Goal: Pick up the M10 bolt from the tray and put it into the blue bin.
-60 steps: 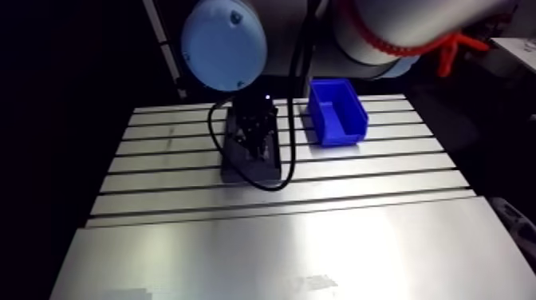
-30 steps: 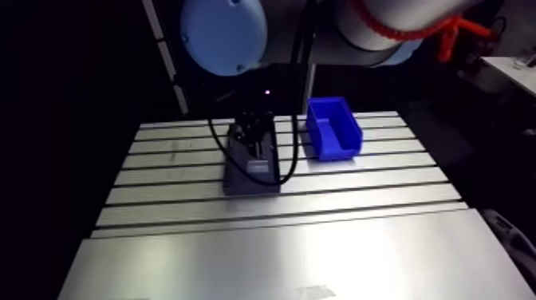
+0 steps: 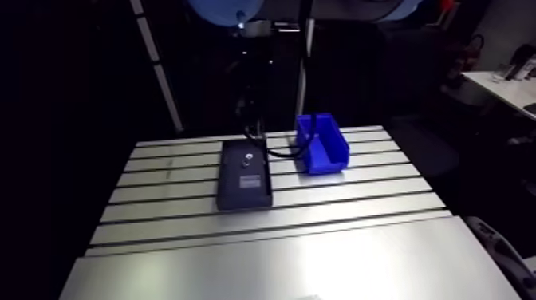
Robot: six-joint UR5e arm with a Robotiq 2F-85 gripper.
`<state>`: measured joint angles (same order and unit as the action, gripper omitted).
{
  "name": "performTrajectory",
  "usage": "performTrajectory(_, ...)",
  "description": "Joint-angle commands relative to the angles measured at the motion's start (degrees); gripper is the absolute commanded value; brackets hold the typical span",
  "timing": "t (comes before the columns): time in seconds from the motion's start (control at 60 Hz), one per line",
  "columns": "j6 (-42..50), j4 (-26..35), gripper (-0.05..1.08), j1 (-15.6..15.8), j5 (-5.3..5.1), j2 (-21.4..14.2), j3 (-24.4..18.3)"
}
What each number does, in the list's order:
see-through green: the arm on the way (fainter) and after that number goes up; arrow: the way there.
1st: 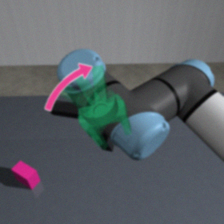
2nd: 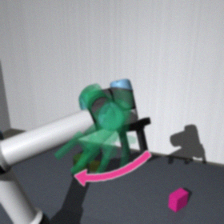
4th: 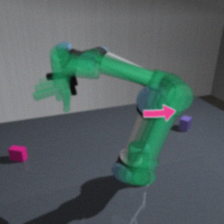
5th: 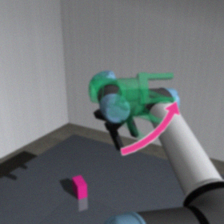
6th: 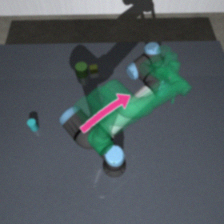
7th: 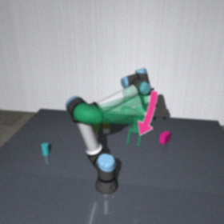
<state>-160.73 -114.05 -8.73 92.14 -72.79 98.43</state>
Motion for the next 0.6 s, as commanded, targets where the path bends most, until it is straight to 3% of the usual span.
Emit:
performTrajectory(0.017, -12.28, 3.76, 1.06, -4.92, 0.35, 0.58, -6.14)
performTrajectory(0.25, -20.94, 7.03, 1.06, -7.31, 0.86, 3.86, -10.44)
performTrajectory(0.483, -24.40, 8.28, 1.06, -8.22, 5.16, 7.38, -12.24)
performTrajectory(0.6, -24.44, 8.27, 1.06, -8.24, 5.20, 8.71, -13.00)
